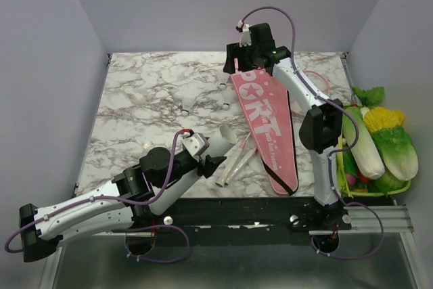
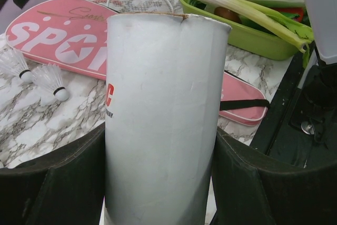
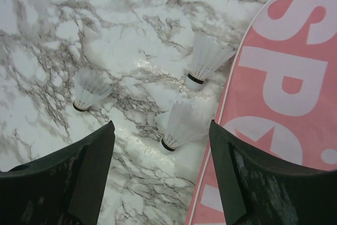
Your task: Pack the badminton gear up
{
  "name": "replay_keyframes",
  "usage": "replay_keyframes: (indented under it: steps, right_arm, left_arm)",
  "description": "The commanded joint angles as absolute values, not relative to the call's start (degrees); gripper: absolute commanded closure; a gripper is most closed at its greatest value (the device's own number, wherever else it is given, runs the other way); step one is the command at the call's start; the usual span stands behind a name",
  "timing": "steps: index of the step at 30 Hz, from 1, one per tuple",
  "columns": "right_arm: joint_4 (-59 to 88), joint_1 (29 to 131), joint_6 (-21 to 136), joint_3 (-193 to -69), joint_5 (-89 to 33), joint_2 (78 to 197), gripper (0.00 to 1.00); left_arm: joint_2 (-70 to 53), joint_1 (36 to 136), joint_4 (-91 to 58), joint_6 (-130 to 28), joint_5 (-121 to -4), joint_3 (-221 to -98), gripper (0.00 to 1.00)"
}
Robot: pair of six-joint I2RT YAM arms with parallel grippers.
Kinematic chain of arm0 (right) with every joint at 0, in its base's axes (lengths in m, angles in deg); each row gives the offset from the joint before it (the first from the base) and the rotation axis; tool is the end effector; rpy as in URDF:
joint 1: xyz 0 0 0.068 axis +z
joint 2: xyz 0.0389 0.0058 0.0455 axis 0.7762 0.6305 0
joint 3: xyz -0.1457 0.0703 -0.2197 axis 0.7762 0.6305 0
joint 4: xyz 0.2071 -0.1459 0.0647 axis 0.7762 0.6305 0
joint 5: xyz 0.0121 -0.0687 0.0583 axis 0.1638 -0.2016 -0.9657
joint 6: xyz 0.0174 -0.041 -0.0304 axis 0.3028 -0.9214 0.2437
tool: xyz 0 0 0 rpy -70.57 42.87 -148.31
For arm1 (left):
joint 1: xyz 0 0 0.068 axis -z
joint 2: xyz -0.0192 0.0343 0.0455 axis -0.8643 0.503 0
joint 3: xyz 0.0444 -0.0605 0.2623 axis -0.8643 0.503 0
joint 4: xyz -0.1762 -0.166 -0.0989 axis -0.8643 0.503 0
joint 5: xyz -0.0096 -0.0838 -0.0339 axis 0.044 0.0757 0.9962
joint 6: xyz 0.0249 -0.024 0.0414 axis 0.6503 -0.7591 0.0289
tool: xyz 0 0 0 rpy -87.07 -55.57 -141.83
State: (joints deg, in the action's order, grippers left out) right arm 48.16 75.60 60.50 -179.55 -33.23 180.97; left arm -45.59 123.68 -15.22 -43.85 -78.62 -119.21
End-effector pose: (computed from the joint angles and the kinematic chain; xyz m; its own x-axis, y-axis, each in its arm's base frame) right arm 0.4556 0.2181 0.3277 -0.6047 -0.0966 -0.7905 -0.4799 0.8364 0.2649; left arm 0.0795 -0.1508 0.3007 -0.1063 0.0321 -0.9938 0.8231 0.5636 -0.0699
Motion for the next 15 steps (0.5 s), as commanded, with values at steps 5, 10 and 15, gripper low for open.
replay_keyframes:
  steps: [5,10,15]
  right_arm:
    - [51.76,75.44,52.09,-182.83,-45.1,188.05,0.17]
    - [51.58,75.44,51.91,-183.54,-48.36,190.6,0.17]
    - [51.84,75.44,52.0,-184.76,-48.98,192.71,0.17]
  left_arm:
    - [-45.69,124.22,-11.7,-56.36,-79.07,-114.54,1.0]
    - [-44.02,124.22,-11.35,-55.75,-78.72,-115.77,1.0]
    - [-43.32,124.31,-11.44,-55.57,-78.28,-115.77,1.0]
